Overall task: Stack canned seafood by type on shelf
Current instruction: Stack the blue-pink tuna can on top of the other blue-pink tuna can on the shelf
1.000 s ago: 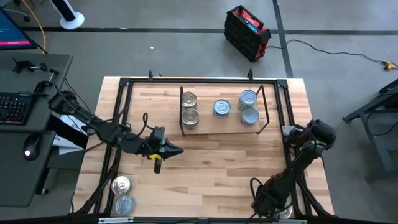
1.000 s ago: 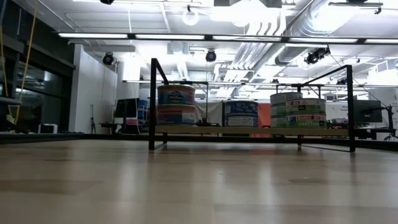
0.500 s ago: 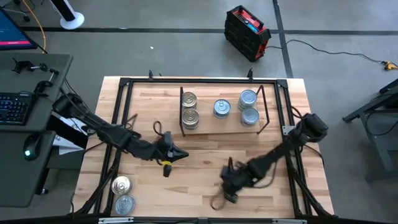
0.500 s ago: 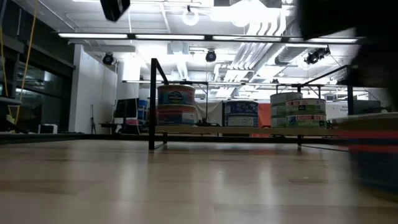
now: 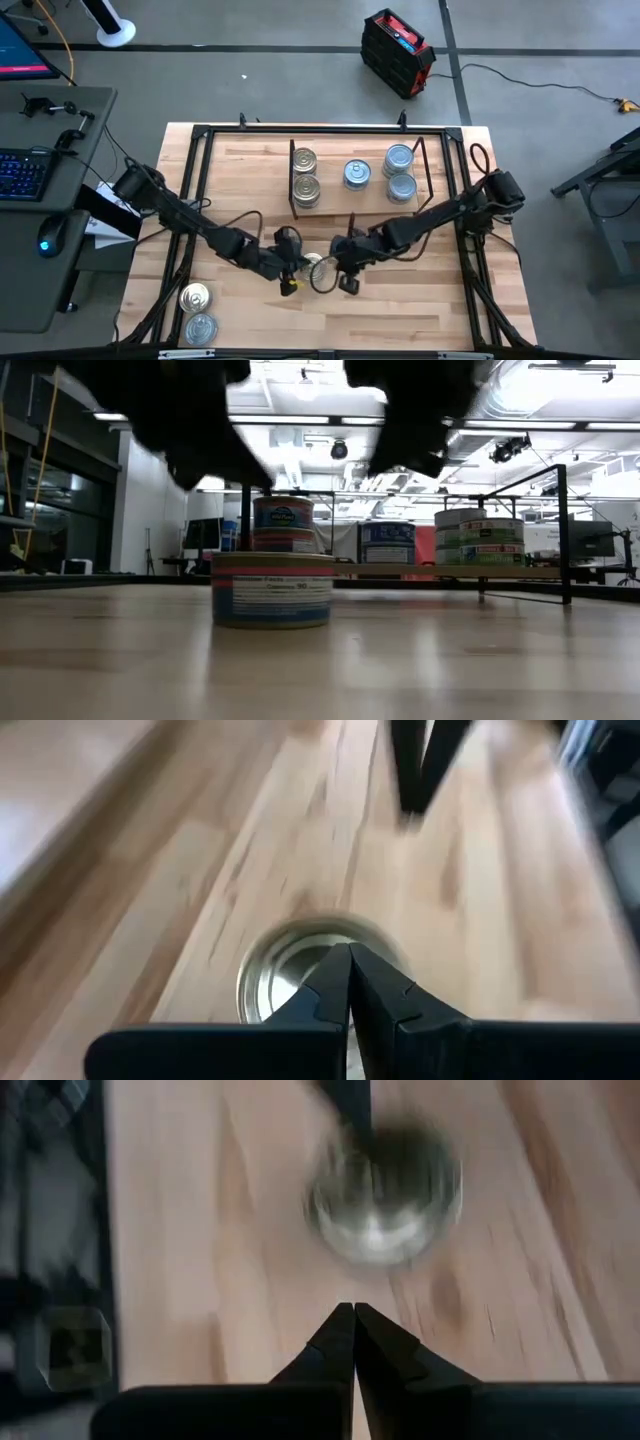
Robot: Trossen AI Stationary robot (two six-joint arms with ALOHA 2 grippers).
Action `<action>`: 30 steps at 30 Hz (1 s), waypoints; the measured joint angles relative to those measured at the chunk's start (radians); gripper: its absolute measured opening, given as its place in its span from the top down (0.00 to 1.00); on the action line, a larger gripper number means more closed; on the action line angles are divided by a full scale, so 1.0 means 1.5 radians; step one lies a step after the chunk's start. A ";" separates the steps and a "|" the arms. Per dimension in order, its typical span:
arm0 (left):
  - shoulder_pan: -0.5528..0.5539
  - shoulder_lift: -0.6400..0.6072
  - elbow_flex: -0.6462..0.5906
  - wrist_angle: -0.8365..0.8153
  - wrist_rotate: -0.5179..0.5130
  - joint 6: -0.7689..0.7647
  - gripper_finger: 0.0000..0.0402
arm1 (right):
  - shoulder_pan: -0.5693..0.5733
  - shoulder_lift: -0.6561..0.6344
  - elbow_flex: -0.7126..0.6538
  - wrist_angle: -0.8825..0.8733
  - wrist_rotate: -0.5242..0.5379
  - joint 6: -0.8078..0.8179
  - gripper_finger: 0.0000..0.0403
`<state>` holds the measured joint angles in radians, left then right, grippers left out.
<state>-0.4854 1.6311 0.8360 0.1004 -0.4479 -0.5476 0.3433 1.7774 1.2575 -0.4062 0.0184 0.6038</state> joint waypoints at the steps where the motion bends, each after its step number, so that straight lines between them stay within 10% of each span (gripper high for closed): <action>1: 0.001 0.014 0.000 -0.004 0.002 0.006 1.00 | 0.003 -0.001 0.000 -0.030 -0.005 -0.001 1.00; 30: -0.009 0.060 -0.001 -0.098 0.005 -0.094 1.00 | 0.005 0.143 0.083 0.093 0.039 -0.018 1.00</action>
<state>-0.4986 1.7215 0.8350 -0.0468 -0.4411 -0.6888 0.3514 1.9923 1.3824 -0.2667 0.0766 0.5767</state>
